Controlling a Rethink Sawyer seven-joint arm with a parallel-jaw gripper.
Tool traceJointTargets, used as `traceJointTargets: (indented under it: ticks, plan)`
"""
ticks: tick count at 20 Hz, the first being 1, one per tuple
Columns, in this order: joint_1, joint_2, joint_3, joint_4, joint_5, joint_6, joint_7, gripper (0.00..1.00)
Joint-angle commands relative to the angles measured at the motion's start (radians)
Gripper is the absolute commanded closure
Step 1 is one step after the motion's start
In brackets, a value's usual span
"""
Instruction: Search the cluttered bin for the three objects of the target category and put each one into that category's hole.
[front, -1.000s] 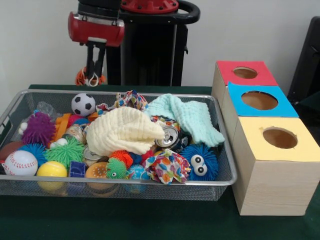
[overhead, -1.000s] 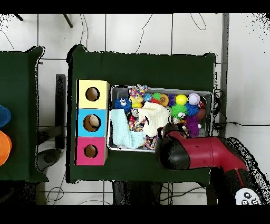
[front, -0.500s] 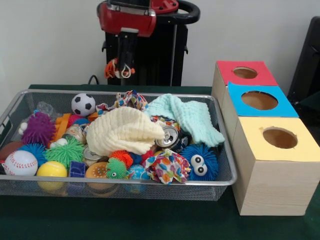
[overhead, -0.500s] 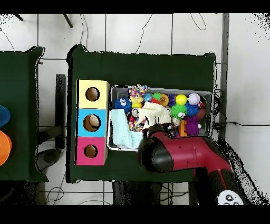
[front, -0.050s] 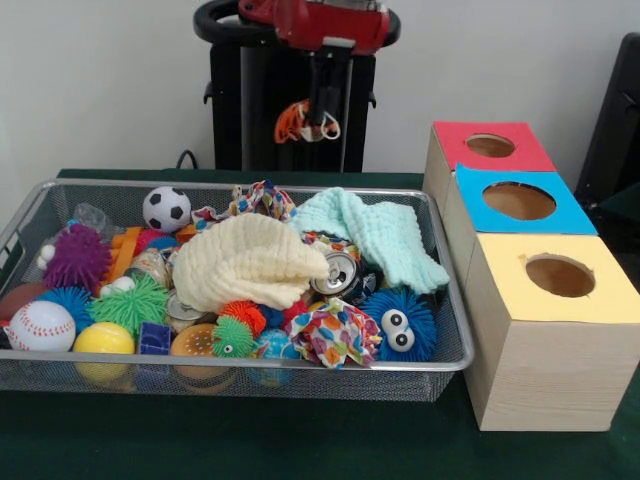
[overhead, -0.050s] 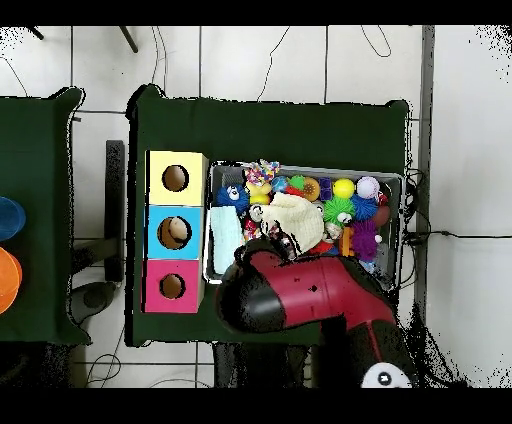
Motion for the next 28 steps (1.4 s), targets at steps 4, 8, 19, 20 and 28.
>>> traceJointTargets:
  ticks: [4, 8, 19, 20, 28]
  plan:
    - [0.105, -0.022, -0.098, 0.066, 0.071, 0.115, 0.202, 1.00]
    - [0.150, -0.035, -0.124, 0.070, 0.106, 0.129, 0.223, 1.00]
    - [0.288, -0.039, -0.224, 0.062, 0.192, 0.140, 0.284, 1.00]
    - [0.300, -0.036, -0.233, 0.062, 0.200, 0.137, 0.287, 1.00]
    - [0.395, -0.020, -0.307, 0.080, 0.249, 0.085, 0.333, 1.00]
